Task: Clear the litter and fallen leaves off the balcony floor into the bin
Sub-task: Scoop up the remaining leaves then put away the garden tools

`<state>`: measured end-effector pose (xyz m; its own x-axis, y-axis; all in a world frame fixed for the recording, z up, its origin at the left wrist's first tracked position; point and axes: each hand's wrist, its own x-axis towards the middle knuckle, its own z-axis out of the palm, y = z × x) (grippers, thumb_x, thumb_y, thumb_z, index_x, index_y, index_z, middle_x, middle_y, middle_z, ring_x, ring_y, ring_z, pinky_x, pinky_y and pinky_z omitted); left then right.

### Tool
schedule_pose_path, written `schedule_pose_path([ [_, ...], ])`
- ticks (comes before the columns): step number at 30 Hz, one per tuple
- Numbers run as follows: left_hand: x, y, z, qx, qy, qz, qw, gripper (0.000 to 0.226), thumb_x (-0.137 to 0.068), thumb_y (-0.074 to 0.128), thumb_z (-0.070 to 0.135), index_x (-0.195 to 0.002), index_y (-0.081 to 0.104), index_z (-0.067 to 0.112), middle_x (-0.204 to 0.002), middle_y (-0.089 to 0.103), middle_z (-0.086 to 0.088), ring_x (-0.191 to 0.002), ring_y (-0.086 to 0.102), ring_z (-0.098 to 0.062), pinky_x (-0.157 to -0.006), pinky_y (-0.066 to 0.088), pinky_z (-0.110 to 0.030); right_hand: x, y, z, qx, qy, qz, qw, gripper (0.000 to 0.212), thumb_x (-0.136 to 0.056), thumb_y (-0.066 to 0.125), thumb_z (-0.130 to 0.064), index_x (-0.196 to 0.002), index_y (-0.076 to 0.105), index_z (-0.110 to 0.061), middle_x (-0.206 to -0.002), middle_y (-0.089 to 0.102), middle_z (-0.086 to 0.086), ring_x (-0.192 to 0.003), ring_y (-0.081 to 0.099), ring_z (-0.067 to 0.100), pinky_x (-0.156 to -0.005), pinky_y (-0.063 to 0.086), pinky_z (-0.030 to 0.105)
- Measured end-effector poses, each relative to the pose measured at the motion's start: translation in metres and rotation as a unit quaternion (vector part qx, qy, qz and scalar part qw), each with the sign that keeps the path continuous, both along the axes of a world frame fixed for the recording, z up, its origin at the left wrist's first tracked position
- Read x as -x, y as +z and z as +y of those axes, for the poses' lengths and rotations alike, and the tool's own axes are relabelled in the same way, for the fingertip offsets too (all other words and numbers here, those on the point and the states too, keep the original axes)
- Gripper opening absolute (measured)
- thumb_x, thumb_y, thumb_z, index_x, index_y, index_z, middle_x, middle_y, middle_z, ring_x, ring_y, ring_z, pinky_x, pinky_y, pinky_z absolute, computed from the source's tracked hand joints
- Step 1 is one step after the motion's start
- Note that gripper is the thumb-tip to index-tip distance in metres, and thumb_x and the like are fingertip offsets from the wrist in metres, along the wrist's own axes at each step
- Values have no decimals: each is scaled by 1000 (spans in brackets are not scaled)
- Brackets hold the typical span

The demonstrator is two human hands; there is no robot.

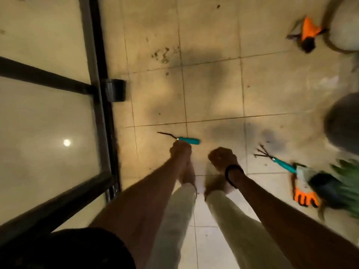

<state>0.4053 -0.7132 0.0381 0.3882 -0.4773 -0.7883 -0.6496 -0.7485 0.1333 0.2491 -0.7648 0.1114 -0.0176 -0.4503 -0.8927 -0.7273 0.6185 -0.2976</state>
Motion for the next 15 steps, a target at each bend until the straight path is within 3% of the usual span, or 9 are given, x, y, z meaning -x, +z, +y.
schedule_pose_path([
  [2,-14,-73,23,-7,-18,-51,998,33,-104,44,29,-137,46,25,-134,52,-1,-120,52,-23,-98,43,-38,-28,-64,-19,71,63,-14,995,36,-99,61,-33,-125,64,-8,-129,65,11,-122,59,31,-102,45,35],
  [3,-15,-116,48,66,-8,-104,992,35,-105,41,26,-140,44,23,-133,50,-4,-120,51,-26,-101,42,-42,-44,-96,-24,93,113,-22,989,42,-97,64,-34,-129,60,-9,-131,62,13,-124,57,33,-103,44,37],
  [4,-24,-130,59,29,7,-127,992,39,-105,41,25,-143,41,20,-136,49,-7,-123,49,-29,-104,41,-44,-58,-124,-29,110,173,-32,978,48,-95,67,-35,-134,57,-10,-133,59,14,-126,54,35,-104,43,39],
  [6,-35,-122,51,125,-37,-160,978,47,-103,45,27,-149,36,19,-144,45,-10,-130,45,-31,-109,37,-46,-79,-169,-34,121,290,-25,949,62,-92,70,-37,-145,46,-15,-142,49,14,-132,46,36,-106,43,45],
  [7,-49,-186,54,100,-92,-145,980,45,-103,45,29,-147,38,19,-144,46,-10,-129,45,-30,-107,39,-46,-85,-185,-36,133,343,-17,930,65,-92,71,-35,-147,42,-17,-145,46,13,-133,44,36,-106,43,48],
  [9,-94,-254,29,50,-46,-140,988,38,-104,44,42,-139,46,28,-133,52,2,-122,52,-28,-94,48,-50,-94,-205,-35,169,392,-5,904,60,-94,69,-28,-147,43,-18,-144,47,12,-131,46,35,-103,44,49],
  [11,-134,-252,2,-21,-2,-123,992,46,-95,52,62,-137,51,43,-119,55,17,-114,60,-25,-86,52,-55,-92,-212,-32,184,393,0,901,50,-96,66,-22,-142,49,-16,-138,53,12,-127,51,34,-100,48,49],
  [13,-127,-209,-19,-34,134,50,989,47,-93,55,46,-137,55,31,-119,62,4,-102,63,-26,-90,55,-48,-80,-203,-27,124,353,7,927,46,-93,71,-25,-135,56,-15,-131,61,10,-120,59,32,-98,52,45],
  [15,-106,-132,-38,-53,204,86,974,56,-81,55,43,-135,54,29,-129,64,-8,-109,65,-32,-100,54,-46,-61,-178,-21,29,273,-11,961,45,-89,76,-35,-127,64,-14,-122,68,8,-111,64,28,-94,54,40],
])
